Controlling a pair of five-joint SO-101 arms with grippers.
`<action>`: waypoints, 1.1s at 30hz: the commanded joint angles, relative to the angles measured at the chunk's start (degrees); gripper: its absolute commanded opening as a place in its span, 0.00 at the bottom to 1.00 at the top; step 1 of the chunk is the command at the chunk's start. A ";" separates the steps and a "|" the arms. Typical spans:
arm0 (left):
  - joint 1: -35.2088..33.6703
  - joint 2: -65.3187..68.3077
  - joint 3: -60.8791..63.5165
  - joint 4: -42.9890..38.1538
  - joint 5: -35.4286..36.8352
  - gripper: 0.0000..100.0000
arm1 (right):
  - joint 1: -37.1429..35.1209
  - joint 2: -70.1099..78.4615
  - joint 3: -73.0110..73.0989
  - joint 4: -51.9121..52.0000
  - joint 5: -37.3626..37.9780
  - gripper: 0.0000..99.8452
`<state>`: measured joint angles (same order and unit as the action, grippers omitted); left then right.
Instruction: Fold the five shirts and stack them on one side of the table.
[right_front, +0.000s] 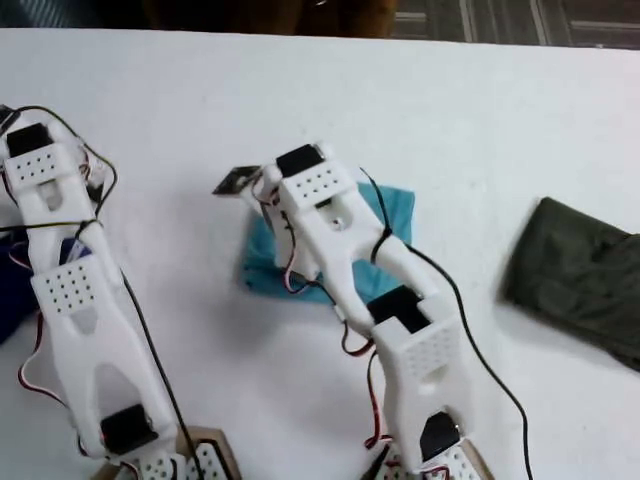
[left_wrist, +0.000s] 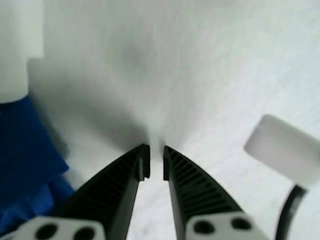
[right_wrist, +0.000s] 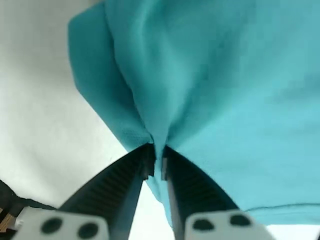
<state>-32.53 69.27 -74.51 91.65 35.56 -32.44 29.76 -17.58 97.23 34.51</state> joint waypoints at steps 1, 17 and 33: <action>-0.79 -0.79 -1.71 -0.79 -0.09 0.07 | 0.48 -1.01 -0.97 0.57 -0.09 0.01; -0.79 -0.79 -1.71 -0.79 -0.09 0.07 | -3.12 0.04 -1.41 2.95 -0.18 0.02; -0.79 -0.79 -1.71 -0.79 -0.09 0.07 | -4.09 5.93 -2.20 2.59 -2.64 0.07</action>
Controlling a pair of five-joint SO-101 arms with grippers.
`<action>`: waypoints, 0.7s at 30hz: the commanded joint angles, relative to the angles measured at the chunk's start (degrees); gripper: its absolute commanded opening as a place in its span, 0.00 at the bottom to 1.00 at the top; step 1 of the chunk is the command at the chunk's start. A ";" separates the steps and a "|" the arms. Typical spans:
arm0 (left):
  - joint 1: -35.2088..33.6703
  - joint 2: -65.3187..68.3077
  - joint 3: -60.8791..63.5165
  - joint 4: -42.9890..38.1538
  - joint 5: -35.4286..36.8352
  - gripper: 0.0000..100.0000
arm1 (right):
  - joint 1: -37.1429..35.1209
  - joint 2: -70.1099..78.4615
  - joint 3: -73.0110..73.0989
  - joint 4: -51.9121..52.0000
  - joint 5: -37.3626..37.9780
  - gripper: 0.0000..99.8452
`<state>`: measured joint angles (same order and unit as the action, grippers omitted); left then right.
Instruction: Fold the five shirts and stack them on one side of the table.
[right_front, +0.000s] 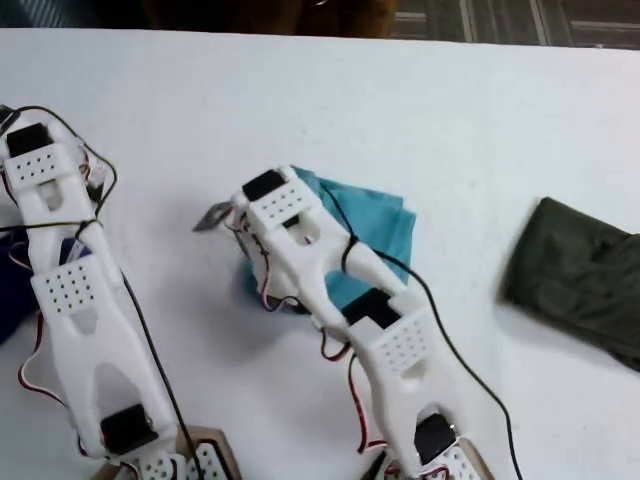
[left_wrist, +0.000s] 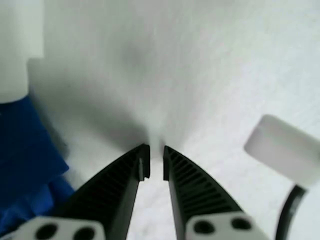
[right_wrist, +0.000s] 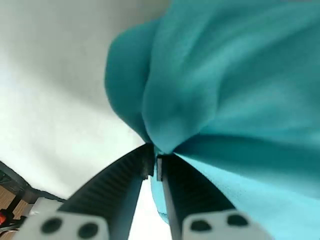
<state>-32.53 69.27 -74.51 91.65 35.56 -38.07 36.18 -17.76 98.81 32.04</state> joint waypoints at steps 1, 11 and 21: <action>-0.79 -0.79 -1.71 -0.79 -0.09 0.07 | 1.54 -0.48 -2.55 1.89 -0.18 0.11; -0.79 -0.70 -1.71 -1.14 -0.09 0.07 | 1.19 -10.59 -3.16 2.59 -0.35 0.42; -0.79 -0.70 -1.71 -1.67 -0.09 0.07 | 0.66 -25.63 0.79 2.51 0.00 0.42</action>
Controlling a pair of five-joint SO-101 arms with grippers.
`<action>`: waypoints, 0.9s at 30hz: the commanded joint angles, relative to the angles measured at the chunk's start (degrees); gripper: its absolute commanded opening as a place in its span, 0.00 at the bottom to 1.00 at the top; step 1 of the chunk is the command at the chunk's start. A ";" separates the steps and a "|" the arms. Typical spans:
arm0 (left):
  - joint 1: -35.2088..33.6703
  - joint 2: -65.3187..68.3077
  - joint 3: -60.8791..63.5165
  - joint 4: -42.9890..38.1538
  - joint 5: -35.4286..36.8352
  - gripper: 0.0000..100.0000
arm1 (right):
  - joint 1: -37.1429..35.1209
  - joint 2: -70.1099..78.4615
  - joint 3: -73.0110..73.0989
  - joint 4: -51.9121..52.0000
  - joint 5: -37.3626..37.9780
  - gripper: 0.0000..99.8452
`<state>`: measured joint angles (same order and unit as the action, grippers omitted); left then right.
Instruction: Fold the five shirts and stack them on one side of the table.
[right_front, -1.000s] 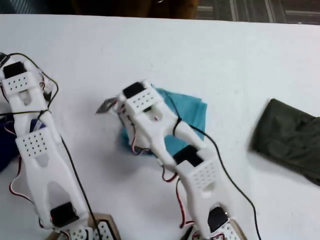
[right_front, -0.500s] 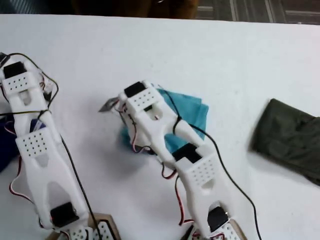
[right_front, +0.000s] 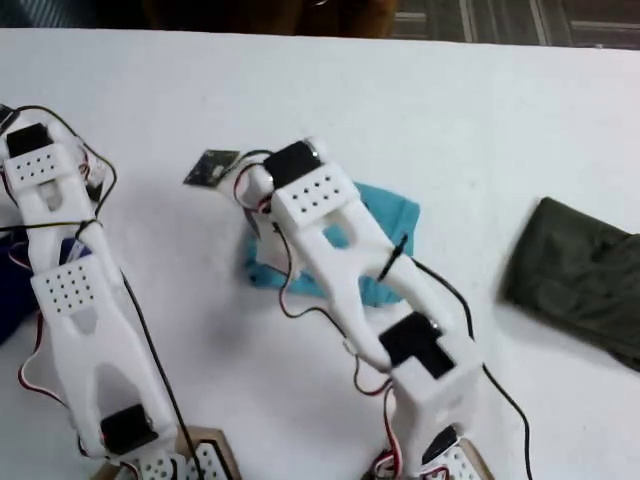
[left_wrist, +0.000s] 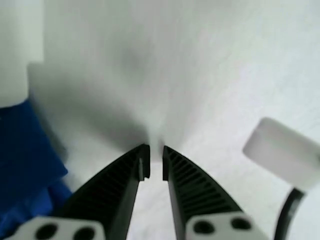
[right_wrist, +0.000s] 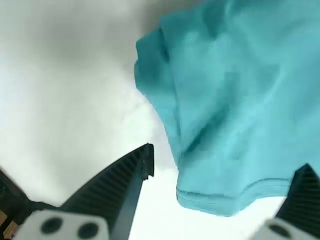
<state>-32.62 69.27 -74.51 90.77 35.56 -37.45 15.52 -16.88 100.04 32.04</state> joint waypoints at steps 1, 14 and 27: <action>-0.62 -0.70 -1.71 -0.79 -0.09 0.07 | 0.92 -5.41 -0.26 1.19 0.09 0.42; -0.09 -0.70 -1.71 -0.62 -0.09 0.07 | 11.38 6.11 -4.31 1.27 -0.53 0.08; -0.09 -0.70 -1.71 -0.70 -0.09 0.07 | 24.84 17.36 -2.55 -4.09 -0.09 0.02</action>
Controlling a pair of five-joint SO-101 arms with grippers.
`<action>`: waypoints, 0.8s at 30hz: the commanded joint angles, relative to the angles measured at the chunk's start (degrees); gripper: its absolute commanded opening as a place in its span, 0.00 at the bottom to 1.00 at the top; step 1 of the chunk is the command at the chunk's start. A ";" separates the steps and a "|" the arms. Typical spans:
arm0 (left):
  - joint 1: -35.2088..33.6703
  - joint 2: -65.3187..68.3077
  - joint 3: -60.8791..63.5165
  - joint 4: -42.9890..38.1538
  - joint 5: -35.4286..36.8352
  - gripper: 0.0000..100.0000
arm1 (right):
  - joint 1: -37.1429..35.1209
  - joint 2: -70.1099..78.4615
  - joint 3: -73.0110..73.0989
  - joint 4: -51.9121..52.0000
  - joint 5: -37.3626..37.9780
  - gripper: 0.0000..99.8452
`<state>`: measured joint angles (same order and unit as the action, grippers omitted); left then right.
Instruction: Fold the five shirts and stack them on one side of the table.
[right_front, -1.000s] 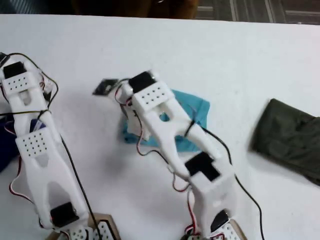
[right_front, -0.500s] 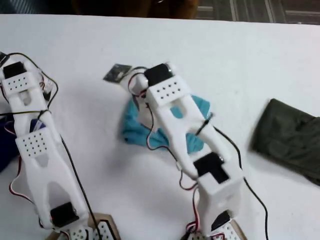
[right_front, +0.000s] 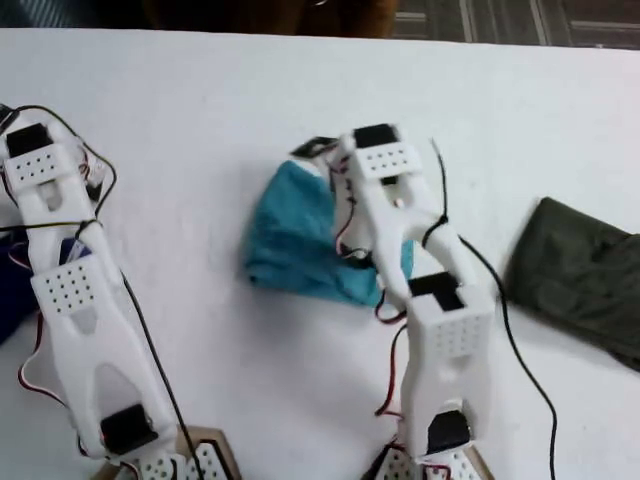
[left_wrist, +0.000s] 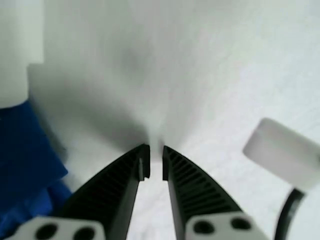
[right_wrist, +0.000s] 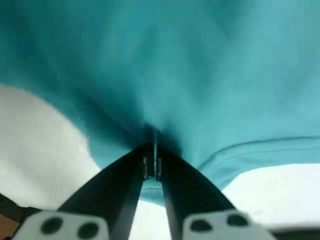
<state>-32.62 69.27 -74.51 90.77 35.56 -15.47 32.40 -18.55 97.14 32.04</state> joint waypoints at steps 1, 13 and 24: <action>-0.09 -0.70 -1.71 -0.70 -0.09 0.07 | 3.65 0.92 -0.97 -1.36 -0.09 0.02; -0.09 -0.70 -1.71 -0.70 -0.09 0.07 | -0.22 -5.05 -9.76 4.26 -0.35 0.02; -0.09 -0.70 -1.71 -0.70 -0.09 0.07 | -18.24 -7.69 -9.32 -0.66 -5.71 0.02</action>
<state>-32.62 69.27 -74.51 90.77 35.56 -32.00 26.42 -25.93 98.73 28.53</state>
